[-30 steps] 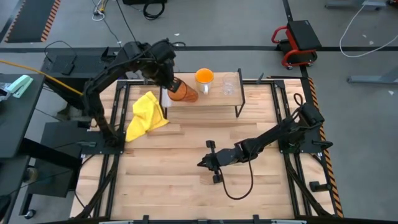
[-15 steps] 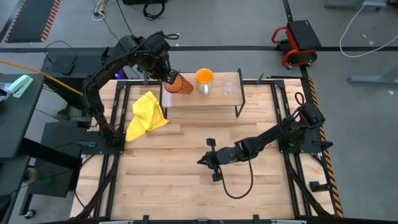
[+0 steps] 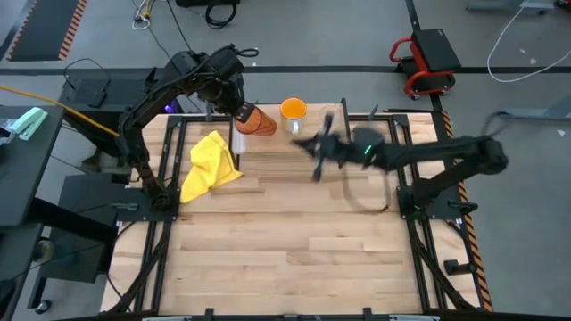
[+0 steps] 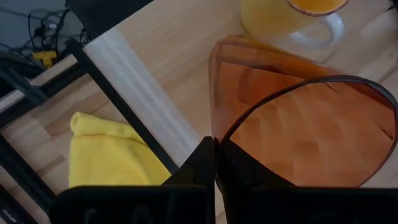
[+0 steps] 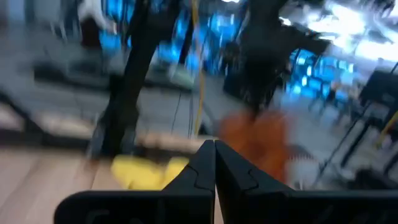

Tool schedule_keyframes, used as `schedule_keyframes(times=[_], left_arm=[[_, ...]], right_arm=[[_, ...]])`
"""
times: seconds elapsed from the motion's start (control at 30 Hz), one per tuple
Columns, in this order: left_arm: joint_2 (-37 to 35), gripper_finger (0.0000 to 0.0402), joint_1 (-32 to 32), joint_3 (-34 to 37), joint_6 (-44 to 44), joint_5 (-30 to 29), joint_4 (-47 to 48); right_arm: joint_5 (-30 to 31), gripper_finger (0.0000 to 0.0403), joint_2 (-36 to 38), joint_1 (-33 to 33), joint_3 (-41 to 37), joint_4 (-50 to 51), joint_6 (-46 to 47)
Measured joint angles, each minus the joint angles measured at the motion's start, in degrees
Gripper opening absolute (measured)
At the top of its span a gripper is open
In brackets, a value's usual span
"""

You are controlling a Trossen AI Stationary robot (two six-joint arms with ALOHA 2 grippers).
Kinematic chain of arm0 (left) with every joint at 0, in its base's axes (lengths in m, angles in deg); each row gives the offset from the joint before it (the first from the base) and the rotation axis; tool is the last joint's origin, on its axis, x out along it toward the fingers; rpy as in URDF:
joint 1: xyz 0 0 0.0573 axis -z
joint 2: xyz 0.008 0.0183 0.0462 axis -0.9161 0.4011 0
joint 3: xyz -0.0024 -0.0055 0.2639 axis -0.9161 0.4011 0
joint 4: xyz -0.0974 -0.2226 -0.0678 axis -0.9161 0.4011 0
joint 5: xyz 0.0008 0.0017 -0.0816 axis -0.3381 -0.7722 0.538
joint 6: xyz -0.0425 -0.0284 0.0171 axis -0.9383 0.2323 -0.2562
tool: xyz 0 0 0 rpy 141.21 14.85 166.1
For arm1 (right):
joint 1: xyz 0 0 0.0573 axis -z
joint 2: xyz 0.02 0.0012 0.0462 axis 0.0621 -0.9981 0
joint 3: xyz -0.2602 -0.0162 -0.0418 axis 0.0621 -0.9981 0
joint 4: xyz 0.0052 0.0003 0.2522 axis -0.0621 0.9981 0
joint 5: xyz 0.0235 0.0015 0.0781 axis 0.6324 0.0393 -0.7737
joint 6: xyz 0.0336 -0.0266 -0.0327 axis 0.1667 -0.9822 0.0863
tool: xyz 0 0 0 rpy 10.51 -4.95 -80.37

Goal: Stack small to large cups/mugs on shelf
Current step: Put the orange cup on the shelf

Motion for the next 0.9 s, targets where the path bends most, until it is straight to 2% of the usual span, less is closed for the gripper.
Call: schedule_keyframes(times=[0.07, 0.13, 0.23, 0.3, 0.43, 0.53, 0.67, 0.77, 0.9], left_arm=[[0.0, 0.0012, 0.0, 0.0, 2.1, 0.0, 0.0], [0.0, 0.0012, -0.1, 0.0, 3.7, -0.1, 0.0], [0.0, 0.0012, -0.3, 0.0, 5.7, -0.9, 0.0], [0.0, 0.0012, -0.5, 0.0, 6.3, -0.9, 0.0], [0.0, 0.0012, -1.2, 0.0, 5.7, -1.1, 0.0], [0.0, 0.0012, -1.8, 0.0, 5.2, -1.6, 0.0], [0.0, 0.0012, -1.9, 0.0, 5.2, -1.7, 0.0], [0.0, 0.0012, -1.9, 0.0, 6.3, -1.7, 0.0], [0.0, 0.0012, -1.9, 0.0, 6.5, -1.7, 0.0]], right_arm=[[-6.6, 0.0008, 4.6, 4.2, 3.5, 5.7, 0.2], [-9.4, 0.0008, 6.9, 7.1, 9.1, 13.8, 0.2], [-15.4, 0.0008, 4.8, 10.0, 17.1, 23.5, 0.3], [-18.5, 0.0008, 0.6, 11.2, 20.9, 28.4, 0.8], [-18.6, 0.0008, -10.5, 11.6, 22.1, 31.1, -0.9], [-17.3, 0.0004, -15.2, 11.6, 22.4, 28.1, -3.4], [-9.1, 0.0003, -17.8, 11.5, 22.5, 24.2, -6.7], [-10.0, 0.0003, -18.2, 13.1, 22.5, 20.9, -6.6], [-10.5, 0.0002, -18.5, 15.8, 22.5, 21.7, -6.4]])
